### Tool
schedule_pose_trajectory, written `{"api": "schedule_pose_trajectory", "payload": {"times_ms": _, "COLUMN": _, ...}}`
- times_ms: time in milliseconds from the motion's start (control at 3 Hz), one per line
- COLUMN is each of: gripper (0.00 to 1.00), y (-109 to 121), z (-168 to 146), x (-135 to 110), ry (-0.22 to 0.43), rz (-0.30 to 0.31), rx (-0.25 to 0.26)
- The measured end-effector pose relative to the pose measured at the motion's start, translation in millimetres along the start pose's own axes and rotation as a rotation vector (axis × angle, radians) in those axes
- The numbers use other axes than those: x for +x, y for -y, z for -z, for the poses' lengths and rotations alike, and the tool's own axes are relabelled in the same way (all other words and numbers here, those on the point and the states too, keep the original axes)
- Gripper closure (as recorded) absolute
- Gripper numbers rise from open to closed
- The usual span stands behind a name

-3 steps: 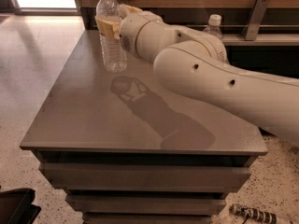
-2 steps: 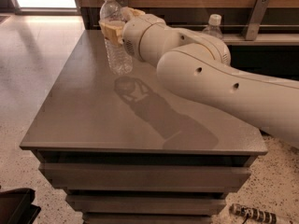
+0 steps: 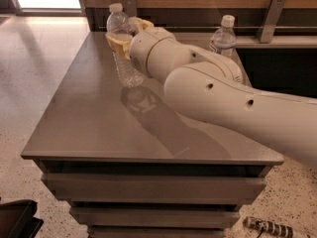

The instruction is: Place water bottle upright

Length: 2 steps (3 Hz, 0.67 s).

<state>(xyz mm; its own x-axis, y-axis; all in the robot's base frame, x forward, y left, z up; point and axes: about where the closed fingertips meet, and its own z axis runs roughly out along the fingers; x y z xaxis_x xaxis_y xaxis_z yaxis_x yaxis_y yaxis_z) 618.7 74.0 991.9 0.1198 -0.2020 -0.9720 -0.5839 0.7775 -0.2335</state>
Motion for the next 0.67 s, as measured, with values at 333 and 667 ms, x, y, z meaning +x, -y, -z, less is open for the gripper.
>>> {"api": "schedule_pose_trajectory", "payload": {"times_ms": 333, "gripper": 1.00, "y": -22, "z": -12, "x": 8, "ry": 0.046, "rz": -0.020, "rx": 0.006}}
{"api": "schedule_pose_trajectory", "payload": {"times_ms": 667, "gripper": 1.00, "y": -40, "z": -23, "x": 16, "ry": 0.066, "rz": -0.035, "rx": 0.017}}
